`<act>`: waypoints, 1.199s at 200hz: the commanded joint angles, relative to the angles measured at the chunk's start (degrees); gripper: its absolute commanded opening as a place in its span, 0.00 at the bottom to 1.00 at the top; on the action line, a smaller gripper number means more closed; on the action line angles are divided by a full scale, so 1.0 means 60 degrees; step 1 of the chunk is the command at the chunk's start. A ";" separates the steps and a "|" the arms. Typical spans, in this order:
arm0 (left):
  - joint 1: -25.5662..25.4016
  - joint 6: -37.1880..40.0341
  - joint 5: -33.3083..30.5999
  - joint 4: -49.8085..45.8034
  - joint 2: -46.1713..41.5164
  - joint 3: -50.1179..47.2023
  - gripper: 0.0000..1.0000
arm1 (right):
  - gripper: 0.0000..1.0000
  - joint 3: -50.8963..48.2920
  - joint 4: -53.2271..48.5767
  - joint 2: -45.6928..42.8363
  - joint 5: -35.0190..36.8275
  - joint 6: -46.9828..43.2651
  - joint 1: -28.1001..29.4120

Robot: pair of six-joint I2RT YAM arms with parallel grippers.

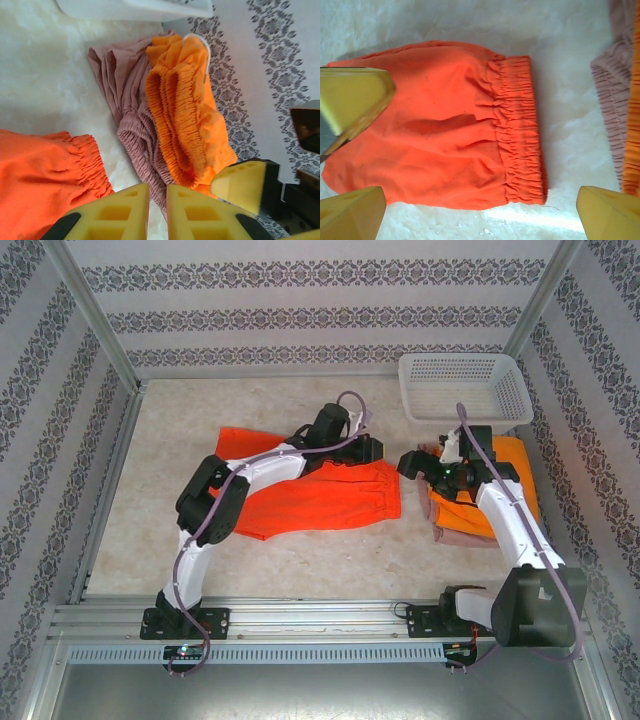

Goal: Fold and stack the shorts

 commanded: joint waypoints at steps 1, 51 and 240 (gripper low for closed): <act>-0.0149 0.0262 0.0121 -0.0506 0.0366 0.0593 0.15 | 0.98 -0.0284 0.0293 -0.0143 -0.0440 -0.0061 -0.0267; -0.0222 0.0607 -0.0005 -0.1274 0.1143 0.0661 0.10 | 0.98 -0.0483 0.0550 0.0133 -0.0914 0.0004 -0.0433; 0.0412 0.0515 -0.0137 0.0987 -0.0372 -0.4583 0.02 | 0.80 -0.0387 0.1911 0.3663 0.0761 0.1526 0.2834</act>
